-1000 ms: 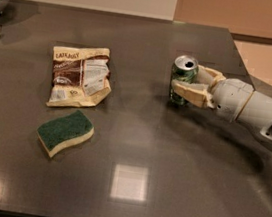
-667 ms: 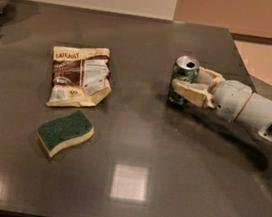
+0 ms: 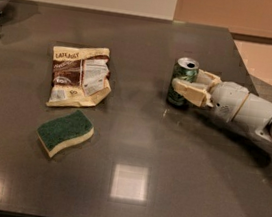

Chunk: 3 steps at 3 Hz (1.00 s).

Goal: Place green can upright

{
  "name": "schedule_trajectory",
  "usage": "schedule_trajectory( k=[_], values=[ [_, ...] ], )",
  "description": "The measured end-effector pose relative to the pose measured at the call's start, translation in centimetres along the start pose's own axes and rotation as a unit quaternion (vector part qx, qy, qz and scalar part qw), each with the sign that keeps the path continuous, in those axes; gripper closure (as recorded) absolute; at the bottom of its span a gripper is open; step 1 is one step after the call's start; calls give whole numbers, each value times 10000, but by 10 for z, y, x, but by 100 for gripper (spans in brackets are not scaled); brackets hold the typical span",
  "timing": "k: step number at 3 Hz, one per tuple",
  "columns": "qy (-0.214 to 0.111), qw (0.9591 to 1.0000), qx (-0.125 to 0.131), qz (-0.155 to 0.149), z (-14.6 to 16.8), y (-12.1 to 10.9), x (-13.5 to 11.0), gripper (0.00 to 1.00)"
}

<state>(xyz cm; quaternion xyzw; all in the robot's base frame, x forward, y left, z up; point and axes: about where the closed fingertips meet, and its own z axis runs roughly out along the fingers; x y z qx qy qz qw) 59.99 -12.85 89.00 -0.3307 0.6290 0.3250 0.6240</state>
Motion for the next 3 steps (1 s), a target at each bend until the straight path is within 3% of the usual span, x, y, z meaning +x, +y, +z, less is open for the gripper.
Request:
schedule_trajectory(
  k=[1,3],
  values=[
    [-1,10000,-22,-7,2,2,-1,4],
    [-2,10000,-35,-8,3,3,-1,0]
  ],
)
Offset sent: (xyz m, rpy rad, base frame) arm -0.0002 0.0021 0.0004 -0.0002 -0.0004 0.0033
